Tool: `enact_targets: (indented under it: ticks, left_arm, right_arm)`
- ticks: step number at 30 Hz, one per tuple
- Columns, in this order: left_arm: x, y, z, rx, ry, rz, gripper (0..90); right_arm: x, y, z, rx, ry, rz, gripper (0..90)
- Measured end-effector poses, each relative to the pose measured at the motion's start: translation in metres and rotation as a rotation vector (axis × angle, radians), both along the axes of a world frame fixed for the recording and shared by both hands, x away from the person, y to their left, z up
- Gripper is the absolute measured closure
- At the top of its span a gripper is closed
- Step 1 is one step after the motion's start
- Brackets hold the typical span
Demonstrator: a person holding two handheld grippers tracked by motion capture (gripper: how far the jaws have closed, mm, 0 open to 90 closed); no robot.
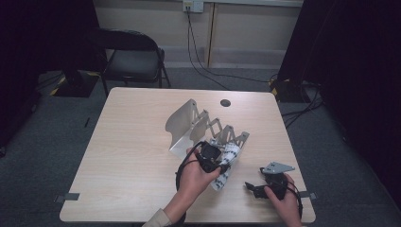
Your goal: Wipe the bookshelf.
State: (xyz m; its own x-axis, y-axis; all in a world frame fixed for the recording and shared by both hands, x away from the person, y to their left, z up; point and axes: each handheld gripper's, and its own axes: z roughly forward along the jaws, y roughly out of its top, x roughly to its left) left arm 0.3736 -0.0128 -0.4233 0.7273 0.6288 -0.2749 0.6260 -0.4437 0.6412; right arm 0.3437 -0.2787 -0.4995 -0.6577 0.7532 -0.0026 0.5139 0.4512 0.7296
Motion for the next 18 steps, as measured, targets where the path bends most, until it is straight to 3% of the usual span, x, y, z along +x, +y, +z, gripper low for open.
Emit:
enact_targets:
  ticks: [7, 13, 15, 18]
  left_arm:
    - [-0.001, -0.001, -0.021, 0.039, 0.009, -0.005, 76.6]
    - [0.0, 0.001, -0.042, 0.09, 0.042, -0.004, 76.4]
    - [0.0, 0.003, -0.042, 0.088, 0.041, -0.003, 76.4]
    - [-0.001, 0.006, -0.025, 0.046, -0.005, 0.009, 76.6]
  right_arm:
    - [0.0, 0.0, 0.0, 0.0, -0.001, 0.0, 11.3]
    - [0.0, 0.0, 0.0, 0.0, 0.0, 0.001, 11.3]
    - [0.0, 0.0, 0.0, 0.0, 0.0, 0.0, 11.3]
    - [0.0, 0.0, 0.0, 0.0, 0.0, 0.0, 11.3]
